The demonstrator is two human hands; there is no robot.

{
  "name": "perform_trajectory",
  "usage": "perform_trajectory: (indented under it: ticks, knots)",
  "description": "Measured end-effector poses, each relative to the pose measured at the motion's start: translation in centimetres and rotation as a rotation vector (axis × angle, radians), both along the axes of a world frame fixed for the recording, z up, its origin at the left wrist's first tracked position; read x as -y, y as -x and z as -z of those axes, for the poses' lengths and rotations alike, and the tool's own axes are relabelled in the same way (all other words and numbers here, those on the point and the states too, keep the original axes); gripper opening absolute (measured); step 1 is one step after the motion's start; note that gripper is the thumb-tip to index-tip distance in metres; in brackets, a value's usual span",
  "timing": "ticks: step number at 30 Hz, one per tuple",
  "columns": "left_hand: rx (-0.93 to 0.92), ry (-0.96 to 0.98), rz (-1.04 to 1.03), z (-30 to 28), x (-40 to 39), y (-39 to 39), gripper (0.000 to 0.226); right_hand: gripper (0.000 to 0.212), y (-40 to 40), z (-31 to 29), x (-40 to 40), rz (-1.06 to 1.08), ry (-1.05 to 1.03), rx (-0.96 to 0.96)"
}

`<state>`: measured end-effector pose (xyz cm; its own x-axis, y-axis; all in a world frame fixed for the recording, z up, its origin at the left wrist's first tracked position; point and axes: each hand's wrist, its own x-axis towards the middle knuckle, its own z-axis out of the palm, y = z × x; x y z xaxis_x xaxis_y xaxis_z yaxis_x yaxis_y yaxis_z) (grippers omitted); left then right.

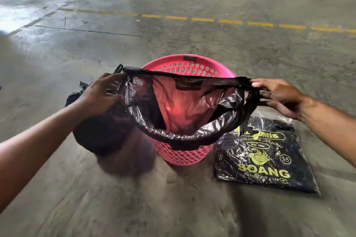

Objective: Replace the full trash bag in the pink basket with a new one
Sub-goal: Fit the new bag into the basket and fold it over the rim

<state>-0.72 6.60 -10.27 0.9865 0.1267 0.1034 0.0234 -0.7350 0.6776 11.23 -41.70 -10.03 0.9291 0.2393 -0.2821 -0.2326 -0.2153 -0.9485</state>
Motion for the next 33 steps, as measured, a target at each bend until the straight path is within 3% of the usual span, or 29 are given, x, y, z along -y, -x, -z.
perform_trajectory:
  ticks: [4,6,11,15,17,20,22,26,29,33]
  knots:
    - [-0.092,0.349,-0.115,-0.5,0.1,-3.4,0.040,0.027,-2.8,-0.8,-1.6,-0.023,0.299,0.065]
    - [-0.164,0.426,-0.149,-1.0,0.7,-4.9,0.028,0.029,-4.0,-1.2,-2.6,-0.029,0.428,0.072]
    - [-0.340,0.345,-0.247,-1.9,2.0,-7.6,0.024,0.028,-5.9,-1.7,-4.9,0.036,0.572,-0.002]
    - [-0.341,0.154,-0.247,-2.4,1.7,-9.5,0.032,0.055,-7.4,-1.0,-6.6,0.164,0.855,0.192]
    - [-0.340,0.242,-0.278,-2.1,1.4,-9.9,0.025,0.057,-7.7,-0.1,-6.5,0.238,0.800,0.206]
    - [-0.292,0.522,-0.257,-0.9,1.8,-9.4,0.010,0.022,-7.9,1.6,-6.1,0.261,0.570,0.217]
    - [-0.212,0.645,-0.202,0.3,2.0,-9.2,0.017,0.018,-8.2,2.0,-6.0,0.245,0.457,0.287]
    - [-0.109,0.684,-0.138,0.3,2.9,-9.5,0.037,0.014,-8.4,0.2,-5.7,0.180,0.072,0.293]
    - [-0.040,0.580,-0.049,-0.5,3.3,-10.0,0.030,0.012,-8.0,-1.0,-5.6,0.017,-0.013,0.300]
    - [-0.012,0.114,0.131,-0.9,3.4,-10.9,0.040,0.038,-7.3,-1.4,-6.4,-0.225,0.264,0.431]
